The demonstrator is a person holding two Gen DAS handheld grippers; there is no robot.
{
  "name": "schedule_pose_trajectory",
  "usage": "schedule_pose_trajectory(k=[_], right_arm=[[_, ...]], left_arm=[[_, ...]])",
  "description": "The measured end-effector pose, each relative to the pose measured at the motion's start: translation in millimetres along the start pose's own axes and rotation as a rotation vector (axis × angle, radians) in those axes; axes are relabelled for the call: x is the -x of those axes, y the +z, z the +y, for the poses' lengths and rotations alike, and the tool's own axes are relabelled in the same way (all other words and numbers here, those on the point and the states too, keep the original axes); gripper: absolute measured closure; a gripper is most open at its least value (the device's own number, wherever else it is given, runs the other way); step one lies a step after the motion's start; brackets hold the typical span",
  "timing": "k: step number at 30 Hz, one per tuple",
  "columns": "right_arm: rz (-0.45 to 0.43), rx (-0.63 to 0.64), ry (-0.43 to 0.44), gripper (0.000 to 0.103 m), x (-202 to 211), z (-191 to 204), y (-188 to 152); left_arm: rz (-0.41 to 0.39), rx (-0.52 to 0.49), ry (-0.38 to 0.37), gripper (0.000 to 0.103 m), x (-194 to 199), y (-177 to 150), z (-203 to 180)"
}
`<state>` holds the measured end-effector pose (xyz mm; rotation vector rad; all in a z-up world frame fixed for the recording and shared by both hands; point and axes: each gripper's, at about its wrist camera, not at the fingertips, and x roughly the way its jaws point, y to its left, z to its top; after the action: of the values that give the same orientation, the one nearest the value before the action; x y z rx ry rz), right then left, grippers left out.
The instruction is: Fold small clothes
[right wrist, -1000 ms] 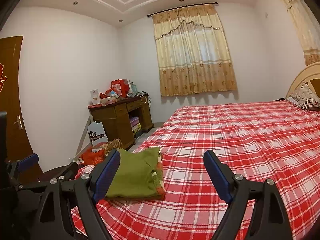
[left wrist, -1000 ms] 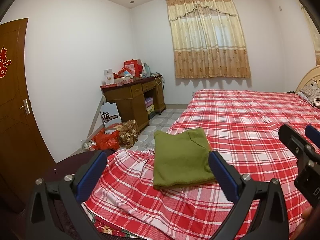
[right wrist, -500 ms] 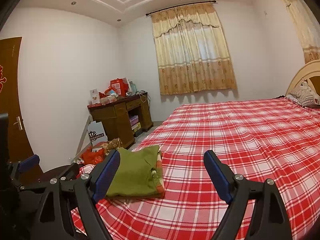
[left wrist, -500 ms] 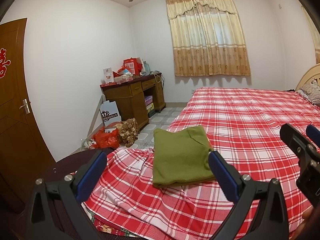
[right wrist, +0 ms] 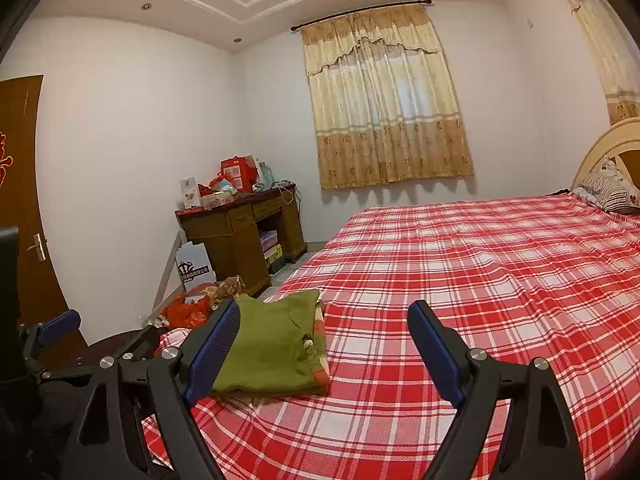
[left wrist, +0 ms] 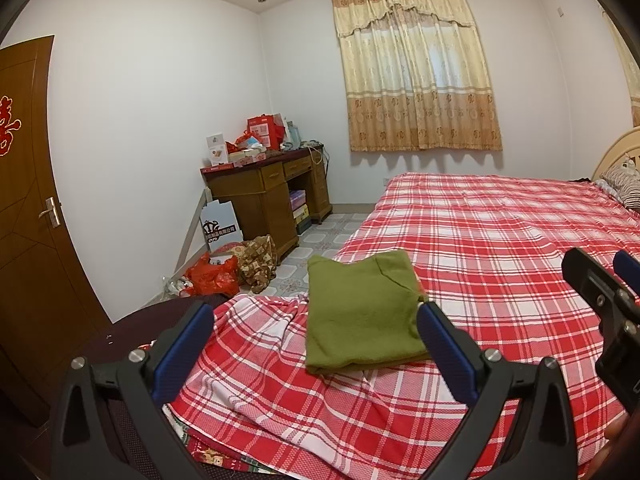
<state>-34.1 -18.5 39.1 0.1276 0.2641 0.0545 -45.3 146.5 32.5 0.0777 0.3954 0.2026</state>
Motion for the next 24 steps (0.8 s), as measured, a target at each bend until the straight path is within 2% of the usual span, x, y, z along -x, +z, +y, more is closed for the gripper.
schedule_pose_trajectory(k=[8,24], right_arm=[[0.005,-0.005,0.000,0.017,-1,2,-3],[0.020,-0.013,-0.003,0.016,-5,1,-9]], left_arm=[[0.004,0.001,0.004,0.000,-2,-2,2],[0.071,0.013,0.032,0.000,-18,-3,6]])
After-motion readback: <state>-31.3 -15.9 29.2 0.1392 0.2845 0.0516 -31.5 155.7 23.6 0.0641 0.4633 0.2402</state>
